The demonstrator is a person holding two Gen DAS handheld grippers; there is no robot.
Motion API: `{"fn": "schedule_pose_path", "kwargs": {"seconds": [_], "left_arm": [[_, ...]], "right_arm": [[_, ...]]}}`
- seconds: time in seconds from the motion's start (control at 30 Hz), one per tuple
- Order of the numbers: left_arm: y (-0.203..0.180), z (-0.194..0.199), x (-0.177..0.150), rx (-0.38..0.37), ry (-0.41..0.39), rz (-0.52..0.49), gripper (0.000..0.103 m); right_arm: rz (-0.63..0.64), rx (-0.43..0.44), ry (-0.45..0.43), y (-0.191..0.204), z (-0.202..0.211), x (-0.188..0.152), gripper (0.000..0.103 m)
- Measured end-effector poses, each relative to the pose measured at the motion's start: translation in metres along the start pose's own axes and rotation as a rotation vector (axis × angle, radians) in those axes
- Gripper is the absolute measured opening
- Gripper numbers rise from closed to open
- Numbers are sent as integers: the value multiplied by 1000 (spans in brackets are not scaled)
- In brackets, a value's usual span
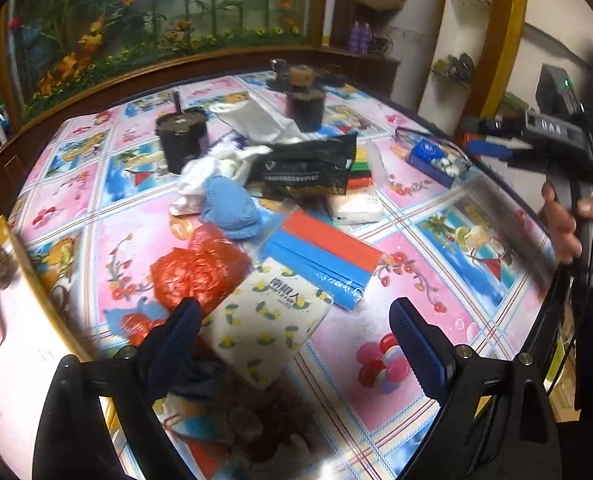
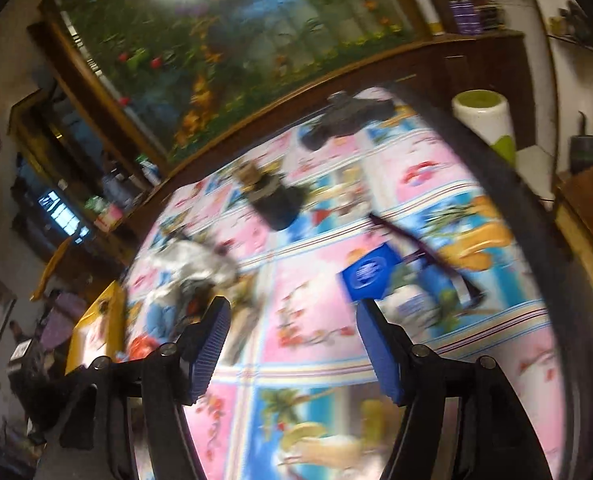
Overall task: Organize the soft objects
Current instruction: 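Move both tools back over the pile of soft items, then grasp the blue Vinda tissue pack with the right tool while the left grasps the lemon-print pack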
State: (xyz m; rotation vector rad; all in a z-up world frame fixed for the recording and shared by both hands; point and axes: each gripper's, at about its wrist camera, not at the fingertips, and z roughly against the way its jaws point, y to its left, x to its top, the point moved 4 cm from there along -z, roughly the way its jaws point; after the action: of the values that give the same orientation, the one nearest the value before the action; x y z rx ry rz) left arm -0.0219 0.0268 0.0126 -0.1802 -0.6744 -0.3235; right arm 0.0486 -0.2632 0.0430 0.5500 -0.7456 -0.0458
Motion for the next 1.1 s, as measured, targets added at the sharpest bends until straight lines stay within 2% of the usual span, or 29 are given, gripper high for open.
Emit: {"fn": "schedule_pose_path", "kwargs": {"seconds": [0.17,0.3,0.5,0.53,0.6,0.63,0.67,0.77,0.9,1.03,1.1], "left_arm": [[-6,-15,6,49,23,-40,94],[-4,-30,3,50,70,-25,94],[-10,-35,-5,29,96,-36,94],[-13,-34,-6,4,100,-34,94],[-19,-28,-8,-70,101,-27,94],[-20,-26,-9,-81,98,-19,94],[-19,-25,-9,-73,97,-15,94],[-16,-27,-8,-37,112,12,94],[-13,-29,-8,-40,121,43,94],[-17,-37,-6,14,138,26,94],[-17,-40,-6,33,147,32,94]], "right_arm": [[-10,-69,39,-21,-20,13,70],[36,-124,78,-24,-40,16,70],[94,-187,120,-23,-57,8,71],[108,-165,142,-18,-58,4,72],[123,-61,174,-4,-56,-4,73],[136,-40,180,3,-55,-8,73],[158,-62,174,8,-54,-10,73],[197,-229,172,10,-60,-11,74],[128,-191,204,9,-68,-13,75],[97,-222,227,11,-82,-16,78],[112,-264,228,15,-88,-15,78]]}}
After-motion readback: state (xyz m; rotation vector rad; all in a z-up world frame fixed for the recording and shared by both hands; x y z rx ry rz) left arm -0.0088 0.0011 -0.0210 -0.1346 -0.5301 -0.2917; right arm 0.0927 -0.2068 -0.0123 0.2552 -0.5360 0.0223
